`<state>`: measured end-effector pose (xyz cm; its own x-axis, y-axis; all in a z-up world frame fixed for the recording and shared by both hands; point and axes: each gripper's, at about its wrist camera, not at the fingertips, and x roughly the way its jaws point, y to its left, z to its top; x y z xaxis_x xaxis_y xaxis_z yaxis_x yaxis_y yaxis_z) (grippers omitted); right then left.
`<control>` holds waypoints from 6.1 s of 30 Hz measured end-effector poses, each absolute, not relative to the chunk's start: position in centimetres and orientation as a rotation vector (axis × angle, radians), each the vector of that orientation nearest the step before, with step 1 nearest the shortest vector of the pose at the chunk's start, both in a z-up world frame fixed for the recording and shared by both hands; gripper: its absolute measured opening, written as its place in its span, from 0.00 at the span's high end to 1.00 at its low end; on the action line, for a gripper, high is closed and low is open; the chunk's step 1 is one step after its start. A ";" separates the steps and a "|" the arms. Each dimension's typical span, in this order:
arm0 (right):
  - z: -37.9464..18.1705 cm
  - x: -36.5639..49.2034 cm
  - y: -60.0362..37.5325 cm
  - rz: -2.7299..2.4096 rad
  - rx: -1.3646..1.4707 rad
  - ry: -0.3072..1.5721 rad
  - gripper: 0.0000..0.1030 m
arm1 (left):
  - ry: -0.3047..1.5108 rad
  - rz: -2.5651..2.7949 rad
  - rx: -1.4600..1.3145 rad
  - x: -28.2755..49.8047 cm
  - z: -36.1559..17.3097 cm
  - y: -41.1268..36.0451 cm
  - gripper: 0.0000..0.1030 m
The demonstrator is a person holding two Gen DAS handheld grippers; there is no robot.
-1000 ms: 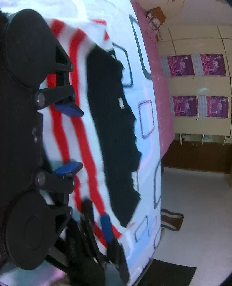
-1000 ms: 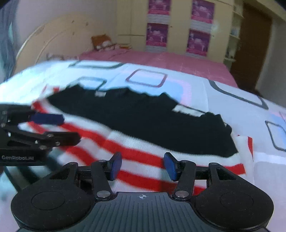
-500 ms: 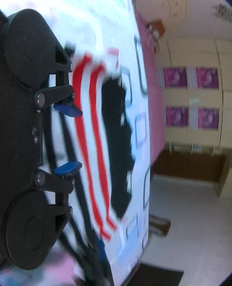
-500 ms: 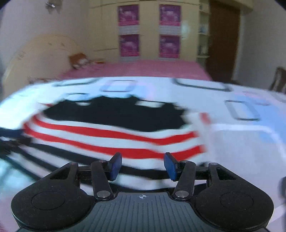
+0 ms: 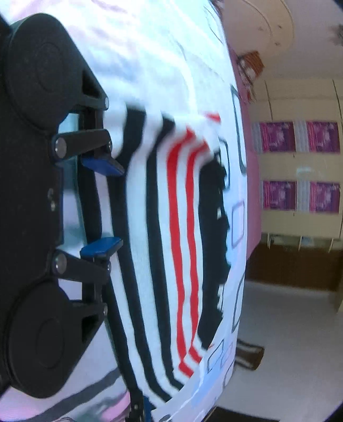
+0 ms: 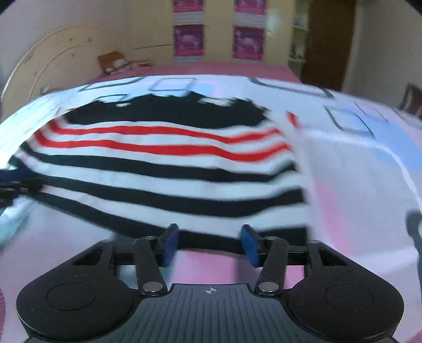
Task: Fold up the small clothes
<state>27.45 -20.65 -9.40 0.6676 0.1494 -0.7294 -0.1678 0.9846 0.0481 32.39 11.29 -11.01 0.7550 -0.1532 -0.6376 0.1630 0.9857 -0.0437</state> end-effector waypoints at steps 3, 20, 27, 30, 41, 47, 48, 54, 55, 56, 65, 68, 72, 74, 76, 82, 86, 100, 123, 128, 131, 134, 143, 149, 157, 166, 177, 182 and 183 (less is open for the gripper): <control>-8.9 27.8 -20.1 0.187 -0.061 0.825 0.67 | 0.701 -0.168 0.016 32.7 -10.5 11.6 0.51; -8.3 27.5 -21.8 0.137 -0.113 0.806 0.67 | 0.709 -0.159 0.020 32.5 -10.8 11.5 0.53; -9.4 27.5 -22.1 0.130 -0.124 0.844 0.67 | 0.724 -0.159 -0.007 32.9 -10.9 11.7 0.53; -9.4 27.5 -22.3 0.134 -0.115 0.844 0.67 | 0.727 -0.163 -0.038 32.8 -10.8 12.3 0.53; -7.8 26.0 -24.0 0.145 0.034 0.815 0.67 | 0.682 -0.002 -0.108 28.5 -9.3 14.5 0.27; -6.5 25.0 -23.7 0.190 0.170 0.762 1.00 | 0.697 -0.045 -0.546 28.2 -11.3 16.6 0.52; -6.3 25.2 -23.4 0.202 0.178 0.761 1.00 | 0.685 -0.035 -0.610 28.4 -11.7 16.9 0.53; -5.2 27.8 -20.5 0.259 0.197 0.758 1.00 | 0.581 0.038 -0.857 30.2 -13.9 17.6 0.57; -5.1 28.4 -20.1 0.267 0.205 0.763 1.00 | 0.570 0.042 -0.860 30.5 -14.0 17.5 0.56; -5.2 29.0 -19.7 0.275 0.215 0.767 1.00 | 0.561 0.048 -0.863 30.7 -14.1 17.5 0.56; -6.2 34.5 -16.3 0.323 0.300 0.824 1.00 | 0.515 0.106 -0.992 32.8 -15.5 18.6 0.79; -6.1 35.4 -14.9 0.333 0.287 0.836 1.00 | 0.487 0.088 -1.070 32.5 -15.7 19.0 0.86; -6.0 36.4 -13.7 0.335 0.269 0.842 1.00 | 0.471 0.090 -1.119 31.7 -16.4 19.0 0.86; -6.3 37.1 -13.2 0.336 0.267 0.848 1.00 | 0.470 0.082 -1.094 32.0 -16.6 18.9 0.86; -6.8 37.6 -12.7 0.335 0.255 0.855 1.00 | 0.475 0.079 -1.107 32.0 -16.5 19.0 0.86; -7.3 38.1 -11.9 0.336 0.251 0.850 1.00 | 0.491 0.068 -1.127 32.1 -16.4 19.7 0.86; -7.7 38.6 -10.7 0.337 0.190 0.861 1.00 | 0.498 0.075 -1.115 32.9 -16.1 19.5 0.86; -9.0 39.0 -11.3 0.379 0.152 0.872 1.00 | 0.416 0.007 -1.007 34.0 -8.9 15.2 0.87; -5.6 34.3 -39.5 0.198 0.709 0.706 0.16 | 0.818 -0.371 -0.242 38.5 -5.8 -15.3 0.32; -5.2 35.4 -38.2 0.382 0.771 0.724 0.55 | 0.681 -0.288 -0.311 36.7 -1.8 -8.1 0.54; -6.0 36.9 -36.0 0.449 0.777 0.810 0.54 | 0.687 -0.154 -0.330 38.7 -3.1 -3.2 0.57; -6.7 38.4 -34.4 0.454 0.753 0.875 0.53 | 0.763 -0.149 -0.378 41.1 -5.4 -1.1 0.64; -8.0 41.3 -30.2 0.462 0.620 1.024 0.42 | 0.832 -0.240 -0.482 42.0 -9.1 -0.2 0.62; -4.1 38.7 -27.7 0.463 0.342 0.825 0.81 | 0.787 -0.320 -0.446 41.7 -8.3 -0.7 0.62; -8.3 35.7 -31.3 0.349 0.332 0.843 0.81 | 0.849 -0.361 -0.189 42.8 -8.1 -5.8 0.61; -8.2 34.6 -32.2 0.355 0.409 0.821 0.81 | 0.904 -0.434 -0.116 44.0 -8.0 -5.6 0.60; -8.0 34.8 -31.4 0.339 0.359 0.831 0.81 | 0.952 -0.504 -0.051 45.6 -8.0 -6.0 0.60; -7.0 35.5 -32.5 0.316 0.450 0.852 0.77 | 0.917 -0.495 -0.031 45.0 -7.3 -5.7 0.61; -6.2 35.4 -32.8 0.283 0.451 0.831 0.67 | 0.884 -0.494 -0.065 44.7 -6.7 -5.2 0.61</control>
<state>35.44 -32.79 -6.17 0.6450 0.4116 -0.6438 -0.0666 0.8696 0.4892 44.67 -5.19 -6.69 0.5295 -0.4399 -0.7253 0.3875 0.8860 -0.2546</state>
